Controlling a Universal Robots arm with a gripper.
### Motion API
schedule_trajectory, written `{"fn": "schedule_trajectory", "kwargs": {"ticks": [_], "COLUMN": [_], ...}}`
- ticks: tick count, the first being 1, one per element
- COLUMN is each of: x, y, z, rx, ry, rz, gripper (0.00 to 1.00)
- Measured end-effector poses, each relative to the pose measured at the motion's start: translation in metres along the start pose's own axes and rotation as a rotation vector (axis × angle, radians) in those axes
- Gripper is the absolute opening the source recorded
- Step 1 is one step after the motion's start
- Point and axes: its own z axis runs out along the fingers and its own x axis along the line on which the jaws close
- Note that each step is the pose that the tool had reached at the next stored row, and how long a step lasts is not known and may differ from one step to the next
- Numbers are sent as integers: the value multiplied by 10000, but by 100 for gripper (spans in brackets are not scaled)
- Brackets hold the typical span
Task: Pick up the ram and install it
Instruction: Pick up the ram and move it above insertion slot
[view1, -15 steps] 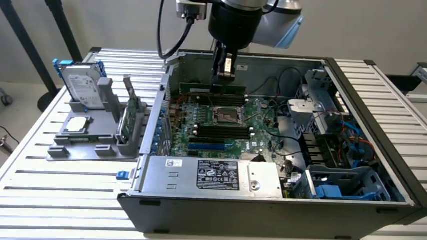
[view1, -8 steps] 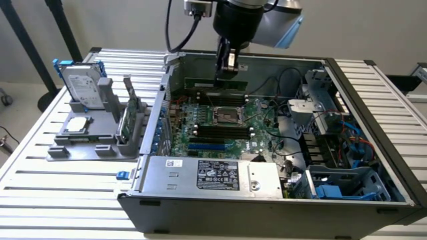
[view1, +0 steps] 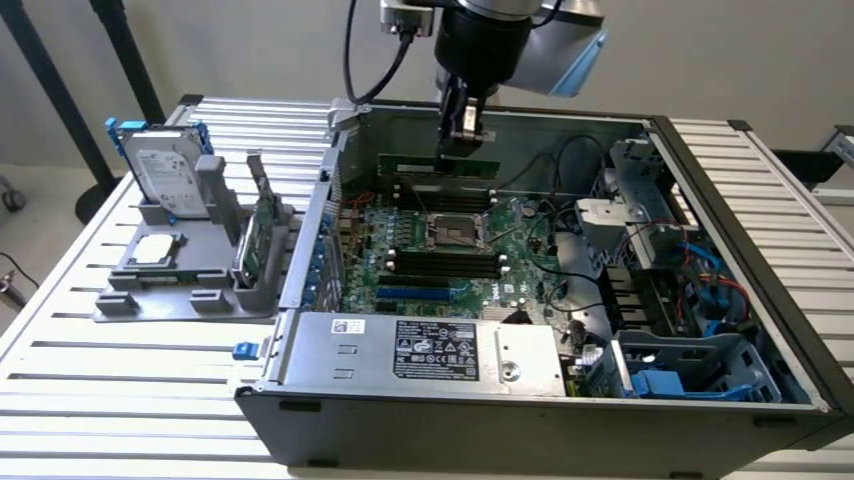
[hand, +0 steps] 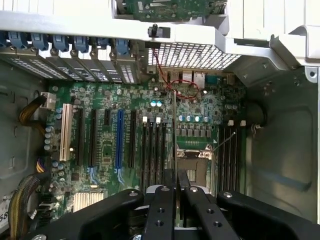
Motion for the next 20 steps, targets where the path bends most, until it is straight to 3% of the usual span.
{"fn": "schedule_trajectory", "kwargs": {"ticks": [7,10,14,20], "x": [6,9,12,18], "y": [-85,-105,-125,-140], "z": [72,110,152,212], "rx": [24,65,162,360], "ry": [68,72,99,141], "rz": [247,314,357,434], "gripper": [14,14,14,14]}}
